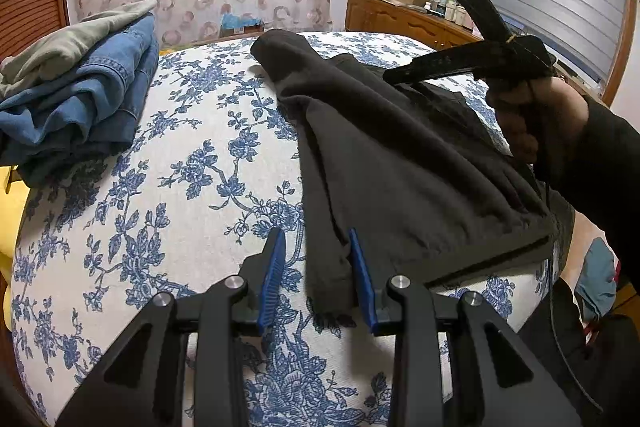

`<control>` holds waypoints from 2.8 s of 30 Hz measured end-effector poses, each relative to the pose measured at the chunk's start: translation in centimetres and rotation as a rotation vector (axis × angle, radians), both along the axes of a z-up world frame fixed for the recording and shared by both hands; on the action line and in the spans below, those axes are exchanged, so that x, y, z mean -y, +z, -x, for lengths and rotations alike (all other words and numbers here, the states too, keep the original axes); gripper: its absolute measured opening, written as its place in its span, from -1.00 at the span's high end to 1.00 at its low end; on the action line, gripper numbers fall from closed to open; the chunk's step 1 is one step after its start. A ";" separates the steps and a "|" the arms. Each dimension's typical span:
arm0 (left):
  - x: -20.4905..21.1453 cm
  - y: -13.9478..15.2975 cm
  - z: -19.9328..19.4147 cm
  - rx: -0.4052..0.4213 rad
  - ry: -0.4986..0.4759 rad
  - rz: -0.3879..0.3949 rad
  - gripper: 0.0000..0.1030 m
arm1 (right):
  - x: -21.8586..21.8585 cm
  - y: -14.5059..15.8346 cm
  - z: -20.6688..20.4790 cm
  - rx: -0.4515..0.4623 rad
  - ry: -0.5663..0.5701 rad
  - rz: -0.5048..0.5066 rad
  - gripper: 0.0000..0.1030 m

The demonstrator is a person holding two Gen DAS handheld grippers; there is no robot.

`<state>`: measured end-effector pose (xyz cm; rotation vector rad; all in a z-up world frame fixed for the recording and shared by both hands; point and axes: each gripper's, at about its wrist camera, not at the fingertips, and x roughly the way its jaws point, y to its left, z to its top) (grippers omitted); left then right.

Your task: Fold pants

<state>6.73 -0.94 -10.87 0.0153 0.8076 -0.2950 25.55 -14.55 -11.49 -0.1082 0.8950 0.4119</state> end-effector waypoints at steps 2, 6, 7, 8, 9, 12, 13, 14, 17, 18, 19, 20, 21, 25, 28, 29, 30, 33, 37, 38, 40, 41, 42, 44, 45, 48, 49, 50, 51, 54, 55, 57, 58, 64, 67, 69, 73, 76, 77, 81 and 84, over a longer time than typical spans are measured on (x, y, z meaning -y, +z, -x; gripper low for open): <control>0.0 -0.1 -0.1 0.002 -0.001 0.006 0.37 | -0.1 0.2 0.1 0.009 0.016 -0.017 0.80; 0.0 -0.1 0.1 0.010 -0.002 0.005 0.37 | -0.2 1.5 1.3 0.079 0.044 -0.033 1.00; -0.1 -0.1 0.2 0.010 -0.001 0.007 0.37 | 0.2 2.1 1.9 0.102 0.042 -0.045 1.00; -0.2 0.0 0.2 0.009 -0.002 0.010 0.37 | 0.3 2.5 2.1 0.121 0.033 -0.049 1.00; -0.2 -0.1 0.3 0.009 -0.002 0.012 0.37 | 1.0 3.2 2.6 0.142 0.015 -0.057 1.00; -0.3 0.1 0.5 0.009 -0.003 0.018 0.37 | 3.2 5.0 4.3 0.187 -0.044 -0.061 1.00; -0.3 0.2 0.6 0.011 -0.004 0.018 0.37 | 4.1 5.4 4.9 0.196 -0.064 -0.053 1.00; -0.3 0.3 0.7 0.012 -0.005 0.017 0.37 | 4.8 5.7 5.2 0.204 -0.083 -0.045 1.00; -0.3 0.4 0.8 0.015 -0.009 0.016 0.37 | 7.0 5.7 5.9 0.194 -0.142 0.001 1.00; -0.3 0.4 0.8 0.016 -0.009 0.018 0.37 | 7.6 5.5 5.9 0.191 -0.165 0.012 1.00; -0.3 0.5 0.7 0.017 -0.010 0.020 0.37 | 8.3 5.2 5.8 0.182 -0.180 0.017 1.00; -0.2 0.6 0.7 0.017 -0.011 0.021 0.37 | 8.7 4.8 5.5 0.167 -0.189 0.020 1.00; -0.1 0.6 0.7 0.018 -0.013 0.021 0.37 | 8.9 4.5 5.3 0.159 -0.195 0.020 1.00; 0.1 1.1 0.9 0.032 -0.023 0.026 0.37 | 8.7 3.2 4.5 0.136 -0.206 0.044 1.00; 0.3 1.8 1.4 0.058 -0.028 0.033 0.37 | 8.4 2.6 5.2 0.113 -0.180 0.022 0.86; 0.3 2.0 1.5 0.064 -0.032 0.036 0.37 | 8.4 2.6 5.8 0.112 -0.183 0.028 0.80; 0.4 2.3 1.6 0.070 -0.037 0.038 0.37 | 8.4 2.5 6.7 0.110 -0.173 0.018 0.77; 0.6 2.4 1.3 0.075 -0.040 0.029 0.37 | 8.0 2.2 9.9 0.086 -0.124 -0.022 0.74; 0.6 1.5 0.1 0.037 -0.025 0.021 0.37 | 6.6 1.4 13.4 0.055 -0.062 -0.025 0.67; 0.5 1.2 -0.1 0.023 -0.020 0.025 0.37 | 6.3 1.3 14.3 0.048 -0.055 -0.033 0.62; 0.3 0.7 -0.2 0.012 -0.016 0.026 0.37 | 5.7 1.4 15.7 0.049 -0.039 -0.048 0.54; 0.3 0.5 -0.1 0.007 -0.013 0.024 0.37 | 5.4 1.4 16.2 0.047 -0.029 -0.054 0.54; 0.2 0.4 -0.1 0.004 -0.011 0.024 0.37 | 4.8 1.4 17.1 0.041 -0.007 -0.063 0.54; 0.2 0.3 0.0 0.005 -0.010 0.028 0.37 | 3.7 1.5 18.4 0.037 0.035 -0.075 0.54; 0.1 0.3 0.2 0.007 -0.010 0.029 0.37 | 3.1 1.6 19.0 0.035 0.055 -0.074 0.54; 0.0 0.4 0.4 0.011 -0.012 0.032 0.37 | 2.1 1.1 20.2 0.006 0.073 -0.073 0.54; 0.0 0.4 0.4 0.011 -0.013 0.033 0.37 | 1.8 0.7 20.4 -0.006 0.075 -0.064 0.54; 0.0 0.4 0.4 0.009 -0.012 0.032 0.37 | 1.6 0.4 20.6 -0.014 0.077 -0.056 0.54; 0.0 0.4 0.4 0.007 -0.012 0.033 0.37 | 1.5 -0.1 20.6 -0.030 0.074 -0.047 0.54; 0.0 0.4 0.4 0.006 -0.014 0.035 0.37 | 1.5 -0.8 20.4 -0.049 0.068 -0.057 0.78; 0.0 0.5 0.4 0.007 -0.016 0.036 0.37 | 1.6 -0.5 20.6 -0.036 0.068 -0.060 0.89; 0.0 0.6 0.5 0.010 -0.017 0.039 0.37 | 1.7 0.3 21.1 -0.018 0.079 -0.073 0.95; -0.1 0.6 0.6 0.012 -0.017 0.042 0.37 | 1.8 0.7 21.4 -0.012 0.081 -0.079 0.96; 0.0 1.1 1.0 0.024 -0.024 0.044 0.37 | 1.8 1.6 23.4 -0.020 0.071 -0.086 0.96; -0.1 0.8 0.8 0.013 -0.019 0.043 0.37 | 2.2 0.6 23.3 -0.015 0.025 -0.050 0.87; -0.1 0.5 0.5 0.003 -0.019 0.044 0.37 | 2.7 0.2 23.0 -0.004 -0.024 -0.026 0.58; 0.1 0.2 0.5 0.000 -0.024 0.029 0.37 | 3.4 -0.9 22.3 -0.017 -0.069 -0.034 0.19; 0.3 0.2 0.5 0.002 -0.022 0.028 0.37 | 3.5 -1.3 22.1 -0.029 -0.078 -0.054 0.16; 0.4 0.1 0.4 0.005 -0.023 0.026 0.38 | 3.4 -1.4 22.0 -0.033 -0.077 -0.068 0.13; 0.7 0.0 0.5 0.017 -0.028 0.017 0.47 | 2.9 -1.3 22.1 -0.045 -0.058 -0.108 0.12; 0.8 -0.1 0.7 0.020 -0.046 0.030 0.67 | 2.3 -1.5 22.4 -0.032 -0.043 -0.089 0.11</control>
